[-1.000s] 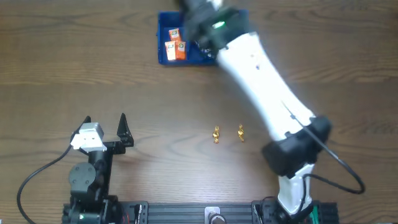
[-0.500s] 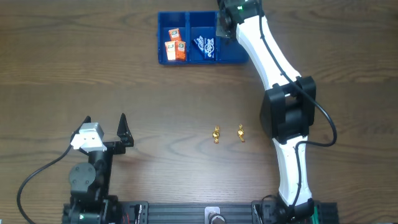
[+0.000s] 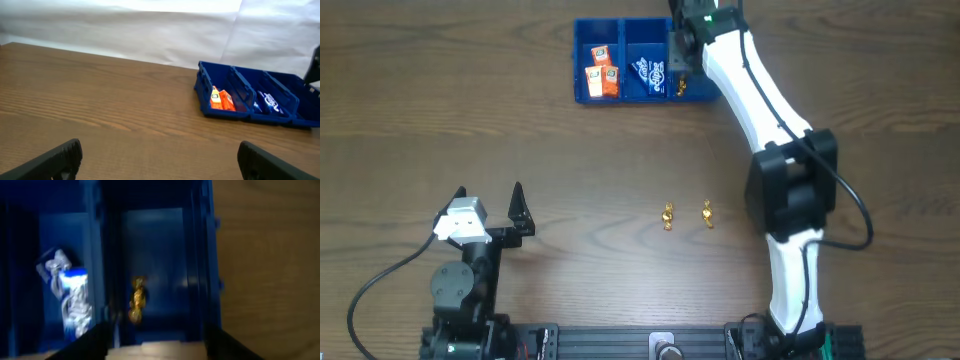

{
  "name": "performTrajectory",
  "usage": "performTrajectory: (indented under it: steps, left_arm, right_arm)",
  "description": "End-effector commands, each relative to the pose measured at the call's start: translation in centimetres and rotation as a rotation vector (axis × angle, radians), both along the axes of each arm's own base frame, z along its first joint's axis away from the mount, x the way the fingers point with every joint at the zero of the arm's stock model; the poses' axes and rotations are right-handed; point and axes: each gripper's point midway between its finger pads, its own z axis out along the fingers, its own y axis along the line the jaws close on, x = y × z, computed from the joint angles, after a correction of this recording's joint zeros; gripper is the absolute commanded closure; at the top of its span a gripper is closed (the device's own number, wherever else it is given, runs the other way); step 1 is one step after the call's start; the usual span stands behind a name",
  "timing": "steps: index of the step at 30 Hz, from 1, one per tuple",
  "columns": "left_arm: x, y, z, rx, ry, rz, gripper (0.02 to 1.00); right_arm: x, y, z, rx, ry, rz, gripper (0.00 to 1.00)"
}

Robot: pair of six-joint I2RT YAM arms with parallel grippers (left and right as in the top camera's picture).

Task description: Sort Candies Into Trays

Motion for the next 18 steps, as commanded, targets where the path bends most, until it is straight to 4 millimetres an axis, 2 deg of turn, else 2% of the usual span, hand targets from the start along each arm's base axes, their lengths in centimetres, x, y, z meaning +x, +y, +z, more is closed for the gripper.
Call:
performTrajectory:
  steps: [1,2,3,7,9,12,18]
  left_arm:
    - [-0.1,0.2,-1.9,0.019,0.053,0.007,0.02]
    - [-0.1,0.2,-1.9,0.02,0.053,0.007,0.02]
    - [-0.1,0.2,-1.9,0.019,0.053,0.007,0.02]
    - [-0.1,0.2,-1.9,0.019,0.053,0.007,0.023]
    - [-0.1,0.2,-1.9,0.019,0.053,0.007,0.02]
    - [-0.1,0.2,-1.9,0.019,0.053,0.007,0.02]
    - [-0.1,0.2,-1.9,0.019,0.053,0.007,0.02]
  right_arm:
    - [-8.0,2.6,2.0,0.116,0.049,0.053,0.338]
    - [-10.2,2.9,1.2,0.129,0.079,0.053,0.336]
    - [-13.4,3.2,0.0,0.137,0.128,0.047,0.336]
    - [-20.9,4.3,-4.0,0.134,0.275,0.063,0.336]
    - [-23.3,4.8,-5.7,0.111,0.327,0.067,0.336]
    - [-25.9,5.8,-7.8,0.101,0.367,0.086,0.338]
    - [-27.7,5.5,-10.1,0.104,0.417,0.055,0.36]
